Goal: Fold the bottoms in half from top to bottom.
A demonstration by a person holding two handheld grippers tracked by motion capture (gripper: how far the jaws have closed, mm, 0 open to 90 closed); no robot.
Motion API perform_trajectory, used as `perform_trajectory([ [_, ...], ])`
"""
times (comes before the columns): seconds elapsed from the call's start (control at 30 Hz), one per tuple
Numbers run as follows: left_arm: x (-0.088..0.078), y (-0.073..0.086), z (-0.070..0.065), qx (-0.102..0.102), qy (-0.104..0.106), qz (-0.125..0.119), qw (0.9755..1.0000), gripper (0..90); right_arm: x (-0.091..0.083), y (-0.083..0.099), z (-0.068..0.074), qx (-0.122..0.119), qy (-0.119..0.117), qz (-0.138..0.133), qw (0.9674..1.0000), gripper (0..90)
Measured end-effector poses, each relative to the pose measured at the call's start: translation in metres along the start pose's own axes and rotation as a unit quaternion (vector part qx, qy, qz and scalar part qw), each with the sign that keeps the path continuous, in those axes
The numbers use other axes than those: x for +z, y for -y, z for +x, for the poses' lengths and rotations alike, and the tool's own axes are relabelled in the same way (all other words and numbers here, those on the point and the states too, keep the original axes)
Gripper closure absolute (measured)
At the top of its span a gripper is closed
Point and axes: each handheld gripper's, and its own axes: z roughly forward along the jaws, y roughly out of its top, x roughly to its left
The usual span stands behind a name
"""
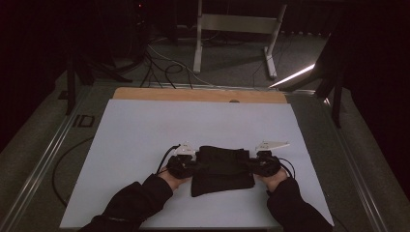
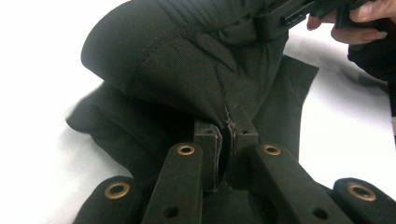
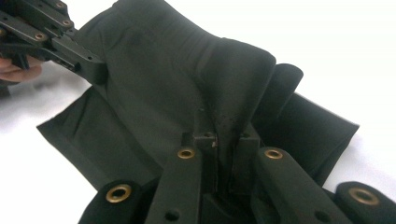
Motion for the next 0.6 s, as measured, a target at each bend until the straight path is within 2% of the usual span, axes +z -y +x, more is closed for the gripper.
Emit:
perform_trajectory([
  [0.2, 0.001, 0.008, 0.002, -0.027, 0.021, 0.013, 0.9993, 84.4, 0.003, 0.007, 0.0, 0.014, -0.01, 0.015, 0.9997, 84.7],
  [0.4, 0.003, 0.013, 0.0, -0.019, 0.017, 0.023, 0.9994, 83.1, 0.01, 0.013, -0.003, 0.013, -0.008, 0.04, 0.9991, 84.1],
  [0.53, 0.006, 0.017, 0.003, -0.009, 0.022, 0.036, 0.9991, 81.3, 0.014, 0.016, -0.002, 0.011, -0.007, 0.054, 0.9985, 83.0],
  [0.6, 0.006, 0.017, 0.006, -0.016, 0.028, 0.034, 0.9989, 81.3, 0.014, 0.017, -0.003, 0.008, -0.007, 0.051, 0.9986, 82.8],
])
